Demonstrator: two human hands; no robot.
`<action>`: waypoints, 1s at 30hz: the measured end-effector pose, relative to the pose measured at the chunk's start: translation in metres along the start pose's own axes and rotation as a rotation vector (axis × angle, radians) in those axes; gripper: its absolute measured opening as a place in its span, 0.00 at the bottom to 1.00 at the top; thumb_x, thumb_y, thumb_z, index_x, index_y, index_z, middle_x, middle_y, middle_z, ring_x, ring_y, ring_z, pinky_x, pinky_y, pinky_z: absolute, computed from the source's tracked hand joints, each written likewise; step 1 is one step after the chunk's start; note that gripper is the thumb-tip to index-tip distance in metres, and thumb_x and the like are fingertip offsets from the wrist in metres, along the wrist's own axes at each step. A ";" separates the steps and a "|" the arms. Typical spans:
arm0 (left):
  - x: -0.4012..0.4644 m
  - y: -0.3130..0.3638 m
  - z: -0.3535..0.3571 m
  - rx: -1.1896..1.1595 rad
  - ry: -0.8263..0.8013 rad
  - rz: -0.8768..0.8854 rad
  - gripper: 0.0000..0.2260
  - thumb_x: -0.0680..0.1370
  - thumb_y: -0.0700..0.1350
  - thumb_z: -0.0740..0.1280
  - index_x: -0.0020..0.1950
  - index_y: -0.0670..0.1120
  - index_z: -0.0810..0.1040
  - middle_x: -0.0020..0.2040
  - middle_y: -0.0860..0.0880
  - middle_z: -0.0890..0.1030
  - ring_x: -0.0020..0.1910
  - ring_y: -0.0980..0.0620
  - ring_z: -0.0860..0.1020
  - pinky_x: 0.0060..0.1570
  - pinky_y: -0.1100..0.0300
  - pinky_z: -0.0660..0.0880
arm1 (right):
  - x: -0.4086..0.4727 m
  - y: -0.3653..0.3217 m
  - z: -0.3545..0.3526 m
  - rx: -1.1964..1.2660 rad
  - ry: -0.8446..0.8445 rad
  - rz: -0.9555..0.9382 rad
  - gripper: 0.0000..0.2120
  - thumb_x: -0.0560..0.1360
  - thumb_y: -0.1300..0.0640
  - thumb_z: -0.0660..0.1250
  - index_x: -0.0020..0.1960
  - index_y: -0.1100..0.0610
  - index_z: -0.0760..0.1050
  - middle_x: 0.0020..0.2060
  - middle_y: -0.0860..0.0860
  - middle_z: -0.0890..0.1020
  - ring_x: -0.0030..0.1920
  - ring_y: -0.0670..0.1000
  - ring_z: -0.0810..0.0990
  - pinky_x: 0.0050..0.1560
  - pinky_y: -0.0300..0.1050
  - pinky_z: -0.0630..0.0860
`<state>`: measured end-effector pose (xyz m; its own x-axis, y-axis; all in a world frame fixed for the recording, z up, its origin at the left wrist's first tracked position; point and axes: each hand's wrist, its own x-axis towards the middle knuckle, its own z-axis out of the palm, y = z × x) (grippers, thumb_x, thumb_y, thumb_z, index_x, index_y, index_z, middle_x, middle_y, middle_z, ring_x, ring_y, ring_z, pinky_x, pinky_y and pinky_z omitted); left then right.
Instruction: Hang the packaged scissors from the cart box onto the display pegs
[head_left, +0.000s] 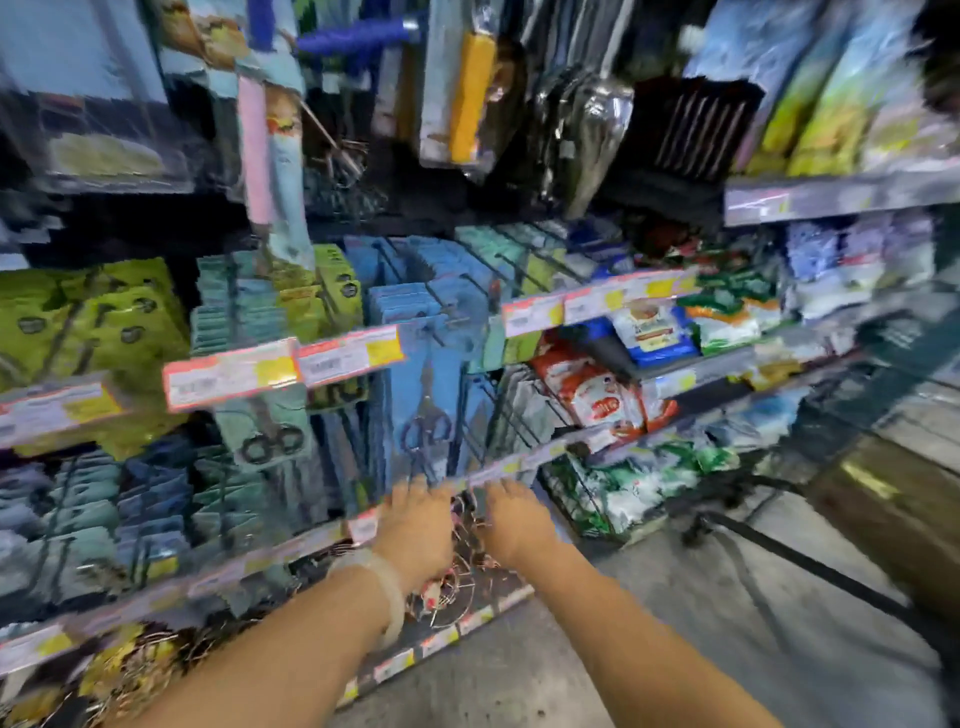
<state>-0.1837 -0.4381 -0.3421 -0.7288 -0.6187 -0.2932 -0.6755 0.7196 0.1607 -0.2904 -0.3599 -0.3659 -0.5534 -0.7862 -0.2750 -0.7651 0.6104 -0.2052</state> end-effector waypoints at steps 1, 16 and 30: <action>0.005 0.026 0.000 0.024 0.006 0.047 0.25 0.76 0.46 0.64 0.72 0.46 0.62 0.70 0.43 0.65 0.70 0.42 0.62 0.68 0.50 0.61 | -0.008 0.026 -0.007 -0.011 0.019 0.029 0.29 0.77 0.54 0.62 0.74 0.59 0.55 0.68 0.60 0.67 0.68 0.60 0.65 0.65 0.52 0.67; 0.051 0.400 0.037 0.264 -0.051 0.637 0.21 0.76 0.49 0.64 0.67 0.46 0.66 0.66 0.43 0.70 0.66 0.41 0.68 0.63 0.49 0.67 | -0.153 0.380 -0.073 0.056 0.085 0.632 0.22 0.76 0.54 0.64 0.66 0.61 0.63 0.63 0.60 0.69 0.63 0.62 0.69 0.59 0.56 0.71; 0.202 0.668 0.040 0.293 -0.168 0.850 0.21 0.77 0.46 0.63 0.68 0.44 0.64 0.68 0.42 0.66 0.69 0.41 0.64 0.68 0.48 0.64 | -0.093 0.637 -0.141 0.254 0.117 0.885 0.20 0.76 0.54 0.63 0.64 0.61 0.65 0.62 0.60 0.70 0.62 0.63 0.70 0.61 0.55 0.70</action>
<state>-0.7777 -0.0697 -0.3314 -0.9263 0.1941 -0.3230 0.1537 0.9772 0.1462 -0.7720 0.0884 -0.3388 -0.9416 -0.0197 -0.3361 0.0398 0.9848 -0.1692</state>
